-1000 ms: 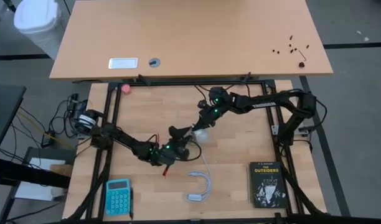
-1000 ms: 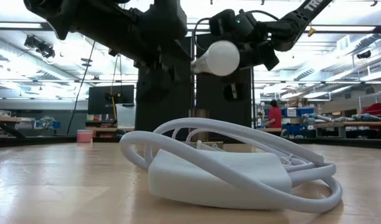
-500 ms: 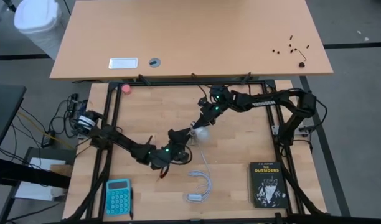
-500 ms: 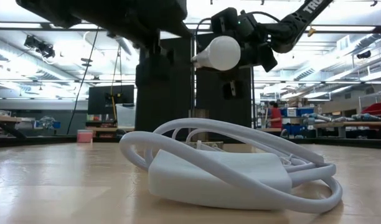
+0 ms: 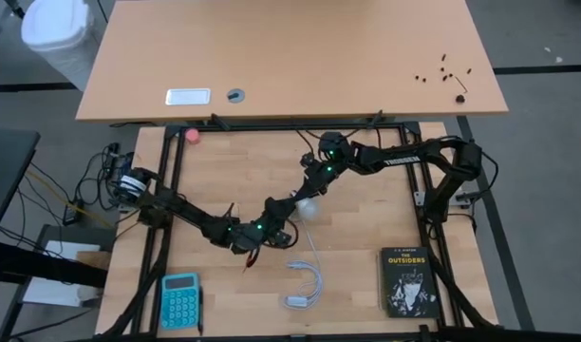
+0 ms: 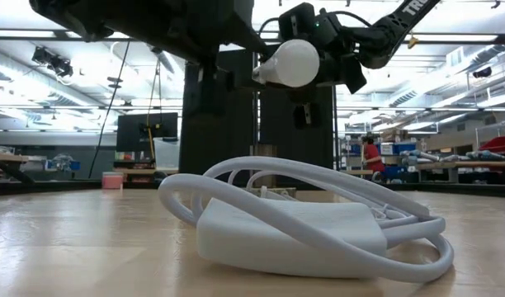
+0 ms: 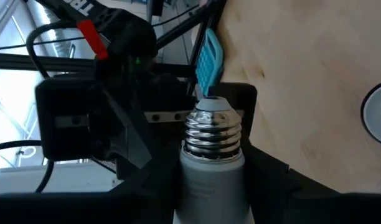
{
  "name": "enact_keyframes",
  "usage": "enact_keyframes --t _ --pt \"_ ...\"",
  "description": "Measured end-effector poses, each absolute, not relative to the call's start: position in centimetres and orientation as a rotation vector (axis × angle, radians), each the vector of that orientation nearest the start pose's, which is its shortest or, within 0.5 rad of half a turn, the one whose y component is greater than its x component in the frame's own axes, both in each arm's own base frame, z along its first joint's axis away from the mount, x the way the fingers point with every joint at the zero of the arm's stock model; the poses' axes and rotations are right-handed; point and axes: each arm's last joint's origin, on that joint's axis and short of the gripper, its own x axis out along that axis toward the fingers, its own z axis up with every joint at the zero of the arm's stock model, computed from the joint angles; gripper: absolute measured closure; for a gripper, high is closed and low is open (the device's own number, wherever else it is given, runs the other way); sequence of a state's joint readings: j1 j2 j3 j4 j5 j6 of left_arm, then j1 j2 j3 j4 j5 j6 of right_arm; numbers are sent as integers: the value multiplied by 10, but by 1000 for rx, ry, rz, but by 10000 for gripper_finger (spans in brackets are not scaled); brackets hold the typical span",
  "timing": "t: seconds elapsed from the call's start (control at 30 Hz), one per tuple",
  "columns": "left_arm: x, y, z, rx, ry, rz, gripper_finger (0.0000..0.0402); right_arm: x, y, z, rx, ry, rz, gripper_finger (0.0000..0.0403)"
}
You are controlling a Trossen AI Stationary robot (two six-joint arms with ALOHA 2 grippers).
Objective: Screw lightbulb
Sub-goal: Insert the white lightbulb into the silver lamp
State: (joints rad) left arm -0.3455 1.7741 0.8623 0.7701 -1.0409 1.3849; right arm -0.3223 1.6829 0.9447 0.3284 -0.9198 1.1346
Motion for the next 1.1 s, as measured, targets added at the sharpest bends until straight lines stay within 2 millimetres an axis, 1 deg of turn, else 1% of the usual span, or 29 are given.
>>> enact_keyframes --t 0.1,0.23,0.47,0.63,0.73,0.87,1.1 --pt "341 -97 194 1434 552 468 133 340 -84 211 1327 655 342 252" --pt "342 -99 194 1478 521 408 133 341 -84 213 1328 636 331 252" --pt "343 -97 195 1524 514 391 133 342 -83 214 1333 618 321 252" --pt "345 -91 196 1586 504 359 133 344 -80 214 1342 619 312 252" --pt "347 -88 196 1586 500 353 133 345 -75 214 1340 625 319 252" --pt "347 -88 197 1577 460 337 133 346 -70 214 1333 632 331 250" --pt "348 -87 199 1566 438 346 138 346 -70 216 1324 621 352 246"
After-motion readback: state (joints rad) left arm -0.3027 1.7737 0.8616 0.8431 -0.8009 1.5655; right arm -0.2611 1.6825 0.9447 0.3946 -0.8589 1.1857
